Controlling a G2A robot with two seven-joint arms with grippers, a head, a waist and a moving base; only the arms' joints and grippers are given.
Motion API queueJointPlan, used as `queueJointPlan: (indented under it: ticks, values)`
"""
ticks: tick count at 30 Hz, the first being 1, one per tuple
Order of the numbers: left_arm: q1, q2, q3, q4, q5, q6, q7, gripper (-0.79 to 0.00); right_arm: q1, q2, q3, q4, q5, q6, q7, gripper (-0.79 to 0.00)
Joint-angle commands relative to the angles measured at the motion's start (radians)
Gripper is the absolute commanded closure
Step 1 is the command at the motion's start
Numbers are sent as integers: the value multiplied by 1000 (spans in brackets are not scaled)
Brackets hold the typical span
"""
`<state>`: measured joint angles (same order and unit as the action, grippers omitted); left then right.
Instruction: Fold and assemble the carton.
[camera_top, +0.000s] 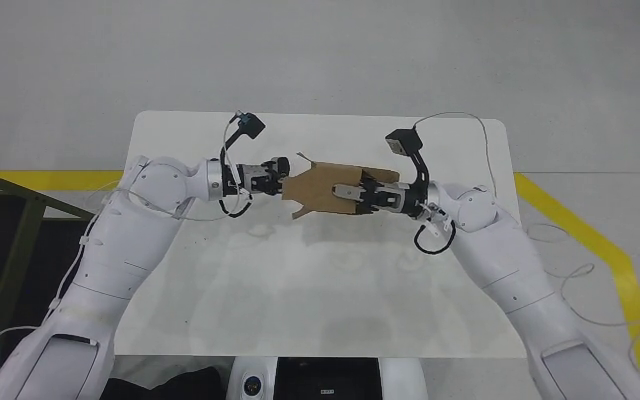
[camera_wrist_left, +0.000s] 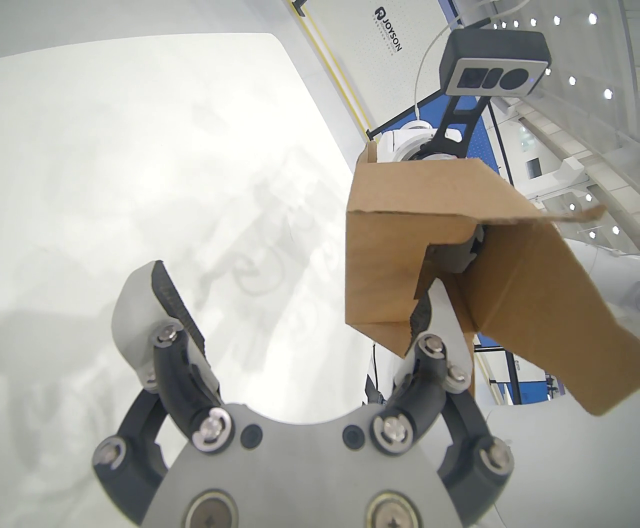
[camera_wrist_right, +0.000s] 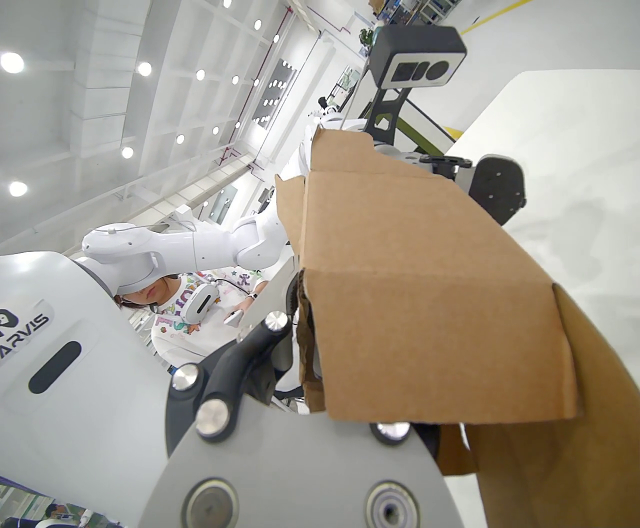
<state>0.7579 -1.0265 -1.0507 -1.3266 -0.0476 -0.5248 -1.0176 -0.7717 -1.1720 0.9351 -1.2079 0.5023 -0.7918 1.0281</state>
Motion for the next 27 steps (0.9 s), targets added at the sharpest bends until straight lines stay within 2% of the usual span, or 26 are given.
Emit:
queueJointPlan:
  ticks: [1,7,15,27]
  values:
    - [6,3,-7,-1,30,-13,10,-785,-2,2,15,7,5,-7,-7,0]
    - [32,9,-8,-3,110,-15,41,-785,-11,11,56,12,-1,-11,-20,0]
    - [69,16,-8,-71,114,-34,13,-785,-18,9,64,1,-49,8,-67,0]
    - [46,16,-19,-65,93,2,42,-785,-14,-6,18,-17,-67,25,-45,0]
